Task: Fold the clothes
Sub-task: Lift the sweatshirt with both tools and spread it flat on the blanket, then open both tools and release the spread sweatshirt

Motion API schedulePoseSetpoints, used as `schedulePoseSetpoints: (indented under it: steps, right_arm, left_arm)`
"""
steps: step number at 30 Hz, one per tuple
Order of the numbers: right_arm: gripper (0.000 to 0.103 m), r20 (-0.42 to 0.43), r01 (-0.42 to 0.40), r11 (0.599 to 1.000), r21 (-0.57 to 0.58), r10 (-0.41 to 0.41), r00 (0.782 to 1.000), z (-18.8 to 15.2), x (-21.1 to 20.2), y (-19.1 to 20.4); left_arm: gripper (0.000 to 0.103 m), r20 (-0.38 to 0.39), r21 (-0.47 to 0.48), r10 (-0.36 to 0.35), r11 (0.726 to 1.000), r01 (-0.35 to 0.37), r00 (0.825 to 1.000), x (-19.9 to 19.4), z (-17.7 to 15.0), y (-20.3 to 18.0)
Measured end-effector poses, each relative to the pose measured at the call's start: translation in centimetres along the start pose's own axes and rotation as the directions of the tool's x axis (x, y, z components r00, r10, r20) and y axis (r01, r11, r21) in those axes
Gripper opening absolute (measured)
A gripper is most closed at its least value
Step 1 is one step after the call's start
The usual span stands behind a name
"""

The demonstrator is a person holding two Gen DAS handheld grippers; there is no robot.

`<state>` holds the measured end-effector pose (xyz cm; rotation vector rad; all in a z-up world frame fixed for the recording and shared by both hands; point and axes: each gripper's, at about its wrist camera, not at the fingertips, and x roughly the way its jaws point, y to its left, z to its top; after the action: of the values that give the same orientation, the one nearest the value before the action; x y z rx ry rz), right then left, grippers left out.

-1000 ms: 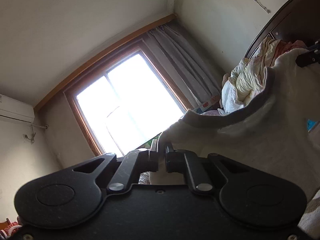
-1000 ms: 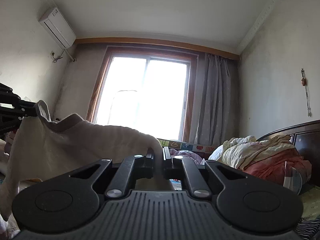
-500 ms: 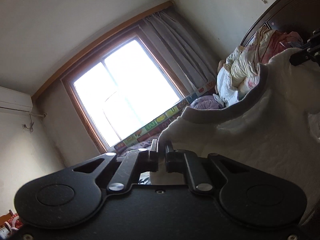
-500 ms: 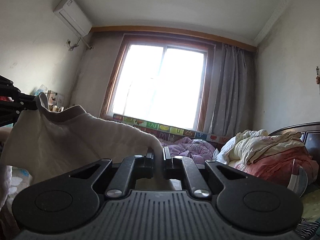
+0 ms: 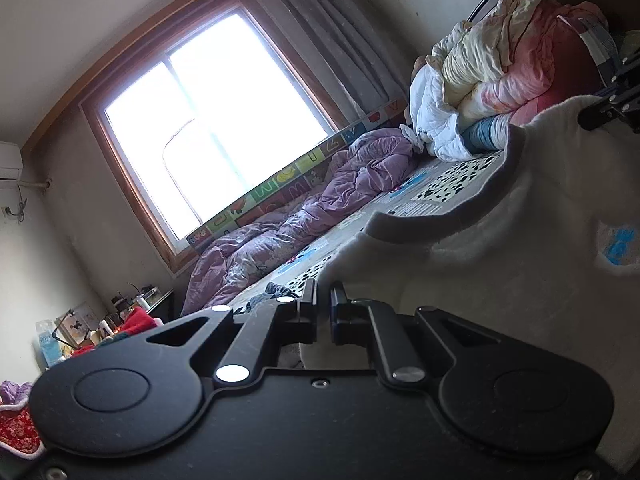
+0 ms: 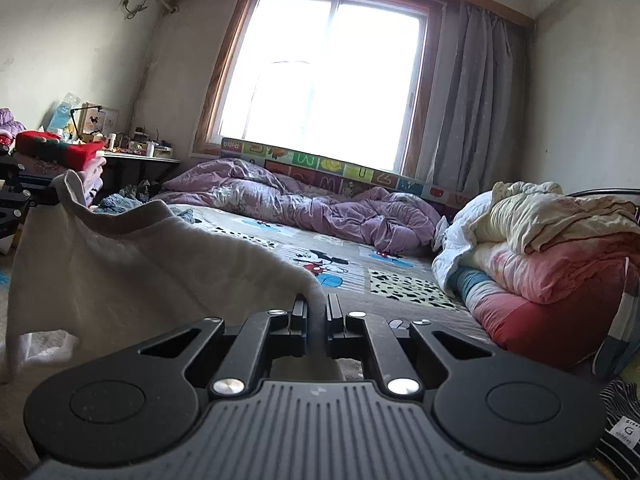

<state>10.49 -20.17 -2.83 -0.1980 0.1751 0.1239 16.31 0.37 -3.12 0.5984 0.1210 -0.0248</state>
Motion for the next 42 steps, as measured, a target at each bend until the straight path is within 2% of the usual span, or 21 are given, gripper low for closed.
schedulePoseSetpoints:
  steps: [4, 12, 16, 27, 32, 34, 36, 38, 40, 42]
  right_arm:
    - [0.010, -0.038, 0.009, 1.000, 0.009, -0.009, 0.999, -1.3, 3.7, 0.0]
    - [0.010, -0.095, -0.011, 0.998, -0.061, 0.005, 0.995, -2.6, 10.2, 0.4]
    - [0.010, -0.133, -0.025, 0.997, -0.075, 0.015, 0.991, -3.2, 13.1, 0.4]
    - [0.010, -0.254, -0.075, 0.994, -0.076, 0.054, 0.966, -5.0, 19.0, 0.2]
    - [0.011, -0.319, -0.087, 0.995, -0.054, 0.066, 0.945, -6.1, 20.8, 0.2]
    - [0.013, -0.338, -0.087, 0.995, -0.040, 0.069, 0.939, -6.5, 21.3, 0.1]
    - [0.015, -0.358, -0.083, 0.996, -0.019, 0.071, 0.931, -6.9, 21.9, -0.1]
    - [0.023, -0.380, -0.070, 0.998, 0.006, 0.067, 0.923, -7.3, 22.6, -0.3]
    - [0.028, -0.396, -0.059, 0.998, 0.025, 0.064, 0.916, -7.7, 23.0, -0.5]
    - [0.033, -0.409, -0.049, 0.998, 0.044, 0.062, 0.910, -8.0, 23.4, -0.7]
  left_arm:
    - [0.005, -0.021, -0.009, -0.011, 1.000, 0.011, 1.000, 3.2, -0.8, -0.6]
    - [0.005, -0.063, 0.006, -0.037, 0.999, 0.038, 0.997, 9.1, -3.1, -1.9]
    - [0.005, -0.088, 0.021, -0.073, 0.997, 0.075, 0.993, 12.0, -4.3, -2.5]
    - [0.005, -0.182, 0.000, -0.169, 0.985, 0.172, 0.969, 17.5, -6.7, -3.4]
    - [0.006, -0.239, -0.028, -0.204, 0.979, 0.203, 0.949, 19.3, -7.4, -3.8]
    - [0.006, -0.275, -0.036, -0.218, 0.976, 0.217, 0.936, 20.0, -7.7, -4.1]
    - [0.010, -0.300, -0.022, -0.214, 0.976, 0.217, 0.930, 20.6, -7.8, -4.5]
    - [0.013, -0.329, -0.036, -0.215, 0.976, 0.215, 0.920, 21.1, -7.9, -4.6]
    - [0.020, -0.356, -0.056, -0.210, 0.977, 0.203, 0.910, 21.6, -8.0, -4.5]
    - [0.038, -0.391, -0.067, -0.183, 0.983, 0.170, 0.902, 22.2, -8.2, -4.4]
